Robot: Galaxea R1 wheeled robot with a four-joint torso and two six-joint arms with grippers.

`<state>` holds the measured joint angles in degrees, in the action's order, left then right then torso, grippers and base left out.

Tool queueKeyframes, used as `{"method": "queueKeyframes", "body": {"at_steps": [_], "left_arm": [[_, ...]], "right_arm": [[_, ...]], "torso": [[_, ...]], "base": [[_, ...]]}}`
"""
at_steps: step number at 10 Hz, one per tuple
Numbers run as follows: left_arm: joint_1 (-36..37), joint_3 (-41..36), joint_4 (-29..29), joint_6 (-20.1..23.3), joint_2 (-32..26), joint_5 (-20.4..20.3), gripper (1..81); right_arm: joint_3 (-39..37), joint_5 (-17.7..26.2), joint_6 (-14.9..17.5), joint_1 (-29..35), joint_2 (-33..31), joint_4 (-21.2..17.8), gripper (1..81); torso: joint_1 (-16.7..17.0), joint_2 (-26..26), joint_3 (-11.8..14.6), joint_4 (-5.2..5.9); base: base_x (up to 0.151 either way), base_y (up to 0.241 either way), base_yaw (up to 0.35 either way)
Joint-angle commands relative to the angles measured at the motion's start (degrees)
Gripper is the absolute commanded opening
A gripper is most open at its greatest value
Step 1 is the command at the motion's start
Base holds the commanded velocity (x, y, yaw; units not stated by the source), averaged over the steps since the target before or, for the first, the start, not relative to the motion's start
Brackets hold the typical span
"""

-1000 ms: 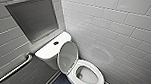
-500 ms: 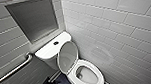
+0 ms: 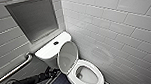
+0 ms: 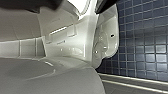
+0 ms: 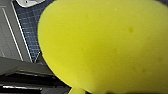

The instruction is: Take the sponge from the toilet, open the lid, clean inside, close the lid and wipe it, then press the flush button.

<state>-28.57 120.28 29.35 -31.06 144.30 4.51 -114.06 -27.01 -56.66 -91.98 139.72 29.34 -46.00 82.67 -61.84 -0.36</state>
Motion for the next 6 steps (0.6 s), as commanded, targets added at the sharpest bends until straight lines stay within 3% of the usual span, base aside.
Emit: {"method": "queueKeyframes", "body": {"at_steps": [1,3,6], "left_arm": [[8.49,1.80,-0.43,-0.84,2.23,3.31,81.1],[8.49,-3.36,-2.55,-0.50,1.27,5.77,81.1],[7.26,-18.15,-7.65,-0.14,-3.22,6.56,81.1]], "right_arm": [[0.42,2.23,-0.03,-1.15,-2.13,1.07,1.0],[0.42,2.31,-0.03,-0.89,-1.78,1.15,1.0],[0.34,2.23,-0.03,-0.18,-1.69,1.24,1.0]], "torso": [[0.00,0.00,0.00,0.00],[0.00,0.00,0.00,0.00],[-0.02,0.00,0.00,0.00]], "base": [[0.000,0.000,0.000],[0.000,0.000,0.000],[0.000,0.000,0.000]]}}
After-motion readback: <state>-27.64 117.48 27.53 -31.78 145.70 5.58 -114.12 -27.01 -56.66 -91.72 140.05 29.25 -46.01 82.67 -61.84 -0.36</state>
